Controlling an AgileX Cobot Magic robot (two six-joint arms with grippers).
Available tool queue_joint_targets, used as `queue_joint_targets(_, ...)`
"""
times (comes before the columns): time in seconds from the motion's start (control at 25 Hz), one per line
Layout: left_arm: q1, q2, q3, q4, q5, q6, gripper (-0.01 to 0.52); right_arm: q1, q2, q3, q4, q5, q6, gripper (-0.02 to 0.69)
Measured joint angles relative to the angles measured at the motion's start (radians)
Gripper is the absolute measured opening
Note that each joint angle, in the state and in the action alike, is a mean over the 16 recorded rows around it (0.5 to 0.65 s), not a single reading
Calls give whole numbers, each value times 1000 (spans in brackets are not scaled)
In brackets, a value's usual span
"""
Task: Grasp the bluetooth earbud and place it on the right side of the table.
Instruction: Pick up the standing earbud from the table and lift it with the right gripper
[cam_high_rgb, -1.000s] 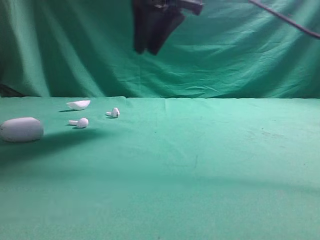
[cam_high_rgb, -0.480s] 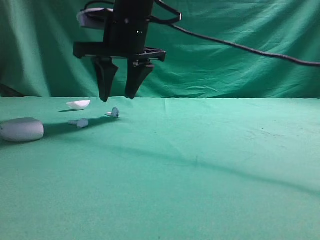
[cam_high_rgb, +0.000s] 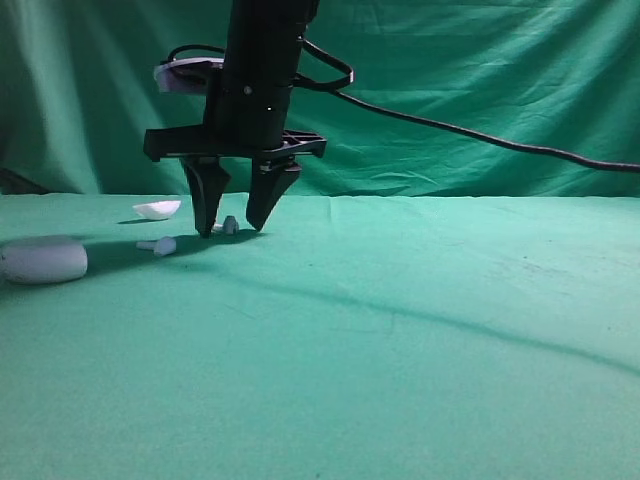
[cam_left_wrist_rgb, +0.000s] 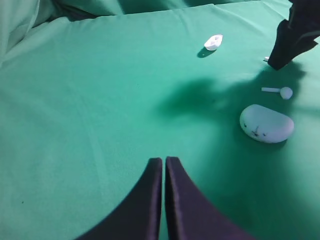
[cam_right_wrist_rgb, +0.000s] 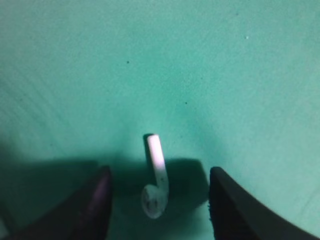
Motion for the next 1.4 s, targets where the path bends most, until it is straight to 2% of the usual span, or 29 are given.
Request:
queue_joint_targets(0.16, 0, 0, 0, 0, 0, 0, 0, 0, 13, -1, 1, -18, 2, 349)
queue_joint_targets(0.72, 0, 0, 0, 0, 0, 0, 0, 2, -11, -7, 2, -8, 5, 102)
queue_joint_targets(1.12, 0, 0, 0, 0, 0, 0, 0, -25, -188, 24, -50, 101, 63, 90)
queue_joint_targets(1.4, 0, 0, 0, 0, 0, 0, 0, -125, -423, 232, -105, 143, 125, 90)
